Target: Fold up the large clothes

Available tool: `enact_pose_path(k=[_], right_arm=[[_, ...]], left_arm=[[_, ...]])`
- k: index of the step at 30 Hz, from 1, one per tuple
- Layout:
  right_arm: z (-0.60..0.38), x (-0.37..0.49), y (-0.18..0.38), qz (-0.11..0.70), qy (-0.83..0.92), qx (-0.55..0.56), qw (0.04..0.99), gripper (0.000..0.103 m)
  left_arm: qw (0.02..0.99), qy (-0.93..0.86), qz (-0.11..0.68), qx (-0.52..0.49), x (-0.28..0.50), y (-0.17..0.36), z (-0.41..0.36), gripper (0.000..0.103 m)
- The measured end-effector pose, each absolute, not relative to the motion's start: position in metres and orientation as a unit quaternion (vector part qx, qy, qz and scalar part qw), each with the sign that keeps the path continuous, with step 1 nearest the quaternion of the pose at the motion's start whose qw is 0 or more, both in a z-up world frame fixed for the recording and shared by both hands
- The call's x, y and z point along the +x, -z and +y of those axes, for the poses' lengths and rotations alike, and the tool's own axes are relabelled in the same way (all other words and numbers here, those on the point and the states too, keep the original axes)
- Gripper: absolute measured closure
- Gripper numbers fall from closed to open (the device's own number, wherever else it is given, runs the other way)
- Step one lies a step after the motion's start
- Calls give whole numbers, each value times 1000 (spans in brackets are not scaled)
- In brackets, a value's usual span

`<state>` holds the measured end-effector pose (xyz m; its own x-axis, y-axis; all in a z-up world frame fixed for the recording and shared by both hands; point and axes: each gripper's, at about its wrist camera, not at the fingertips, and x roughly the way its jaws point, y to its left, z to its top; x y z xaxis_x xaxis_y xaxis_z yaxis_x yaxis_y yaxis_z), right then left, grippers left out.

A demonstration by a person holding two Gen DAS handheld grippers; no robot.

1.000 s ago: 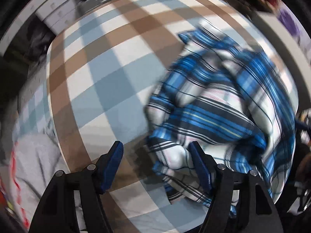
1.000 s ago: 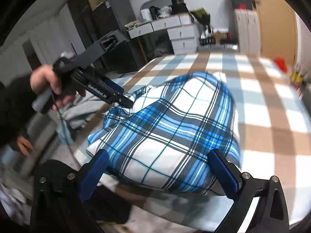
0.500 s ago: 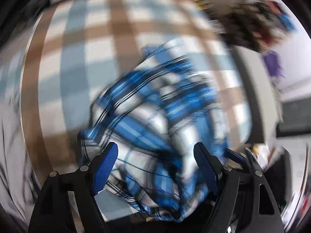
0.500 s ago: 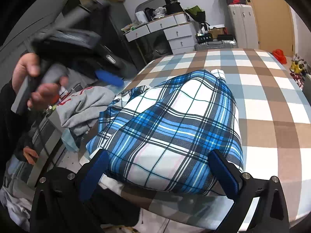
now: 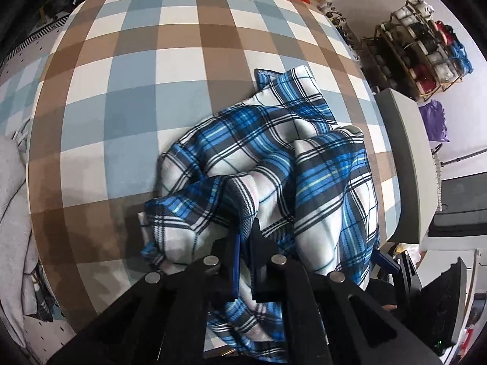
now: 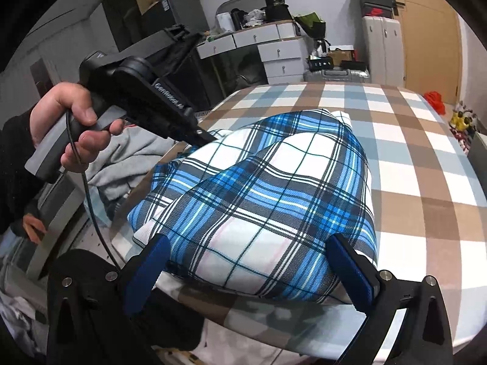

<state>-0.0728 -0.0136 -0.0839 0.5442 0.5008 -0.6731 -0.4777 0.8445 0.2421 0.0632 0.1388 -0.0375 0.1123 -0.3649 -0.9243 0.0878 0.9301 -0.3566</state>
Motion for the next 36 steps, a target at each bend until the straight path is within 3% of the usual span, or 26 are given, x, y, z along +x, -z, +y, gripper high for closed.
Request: enact_pose_path(k=[5,16,20,24,28,36], right_arm=[[-13,-72,85,385,-276,10,880,0],[-4,-76,89,382,-274,-21,883,0],[-4,-76,89,385,-271,-20,882,0],[-8,-72,87,388,-273,-2,880,0],[-9,-70,87,389,-273,6,880,0],[-16,-72,86,390,-280,17,877,0]], left_arm=[[773,158,609,-88,75,17,153,103],[792,127,597,-22,92,23,188,103],[794,105,588,-113,86,25,239,103],[788,185,569,-144,51,2,206,103],[777,237,573,-113,27,-9,147,103],[734,195,643,-99,48,41,113,103]])
